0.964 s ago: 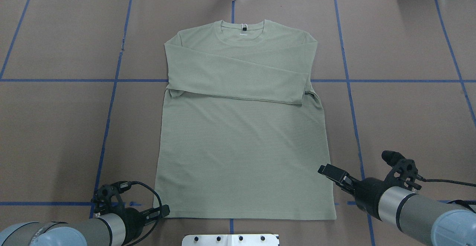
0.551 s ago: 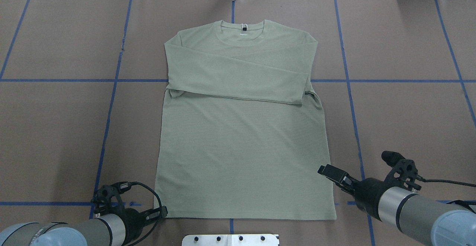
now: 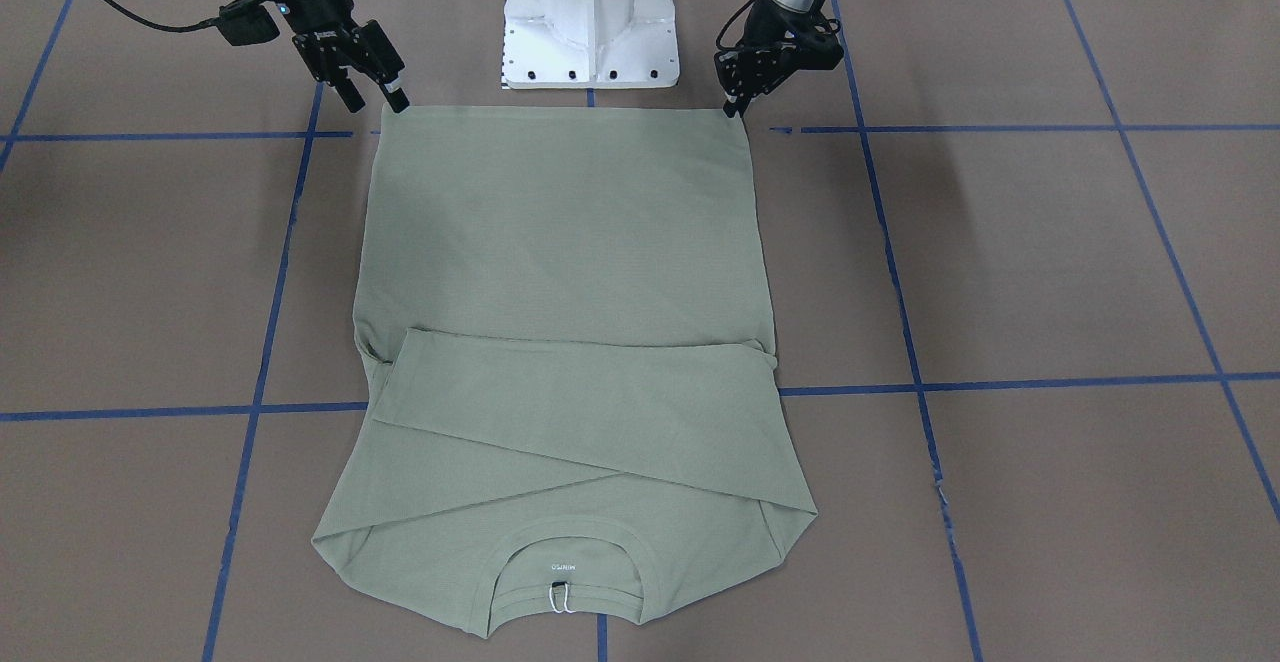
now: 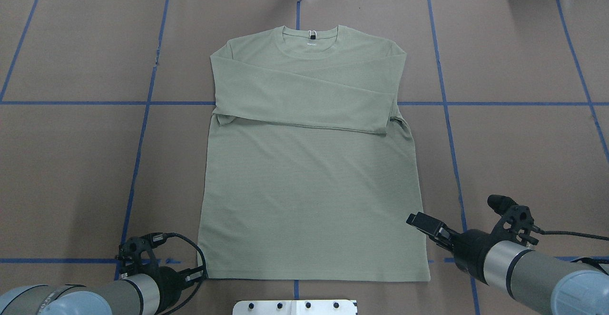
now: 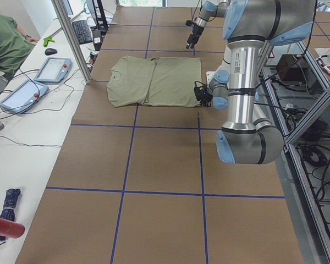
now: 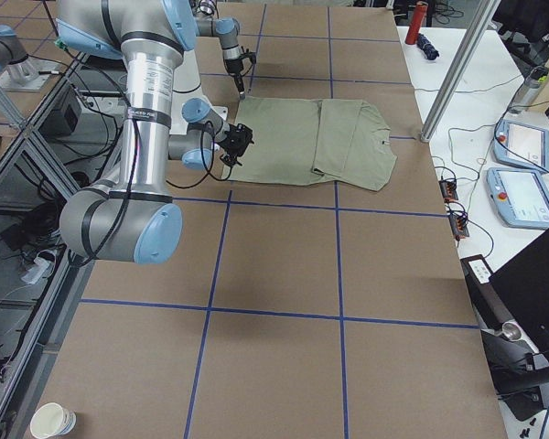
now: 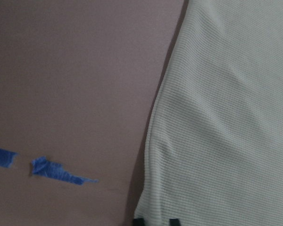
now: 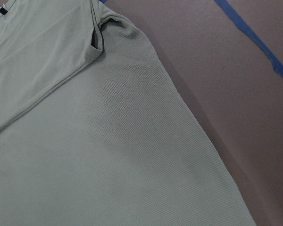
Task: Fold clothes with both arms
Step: 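Hold both grippers at the hem corners nearest the robot, then lower both grippers and pinch the hem corners nearest the robot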
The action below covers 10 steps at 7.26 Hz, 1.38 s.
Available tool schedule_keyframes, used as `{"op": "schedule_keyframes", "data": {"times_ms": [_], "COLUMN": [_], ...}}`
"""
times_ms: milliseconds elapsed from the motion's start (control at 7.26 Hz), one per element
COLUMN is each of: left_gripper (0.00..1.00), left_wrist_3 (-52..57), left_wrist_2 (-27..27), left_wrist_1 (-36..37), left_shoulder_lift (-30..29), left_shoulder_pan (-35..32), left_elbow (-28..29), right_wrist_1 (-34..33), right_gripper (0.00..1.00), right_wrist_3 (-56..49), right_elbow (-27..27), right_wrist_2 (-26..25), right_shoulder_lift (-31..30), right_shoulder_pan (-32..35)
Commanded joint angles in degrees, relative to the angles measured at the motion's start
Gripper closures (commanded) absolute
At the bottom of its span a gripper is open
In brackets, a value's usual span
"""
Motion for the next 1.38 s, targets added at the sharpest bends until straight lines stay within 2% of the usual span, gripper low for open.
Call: {"op": "schedule_keyframes", "data": {"times_ms": [0,275,551,688,1239], "left_gripper": [1.0,1.0,1.0,1.0,1.0], "left_wrist_3": [3.6,4.8,4.9,4.9,4.8], "left_wrist_2": [0.0,-0.4,-1.8,-1.8,-1.8], "left_wrist_1": [1.1,1.4,1.3,1.4,1.4], "left_shoulder_lift": [0.0,0.2,-0.3,-0.3,0.5], "left_shoulder_pan": [-0.4,-1.2,-3.8,-3.9,-3.9], "left_elbow": [-1.7,-8.4,-9.6,-10.7,-11.1], "right_wrist_1": [-0.1,-0.1,0.0,0.0,-0.2], "right_gripper": [0.01,0.01,0.05,0.12,0.17], "right_wrist_3": [0.0,0.4,3.0,3.1,3.1], "right_elbow": [-0.8,-1.9,-3.1,-3.7,-5.3], "right_wrist_2": [0.0,-0.8,-6.2,-6.6,-11.0], "right_shoulder_lift": [-0.2,-3.2,-3.5,-3.5,-3.2], "right_shoulder_pan": [-0.8,-3.5,-8.0,-9.4,-14.5]}}
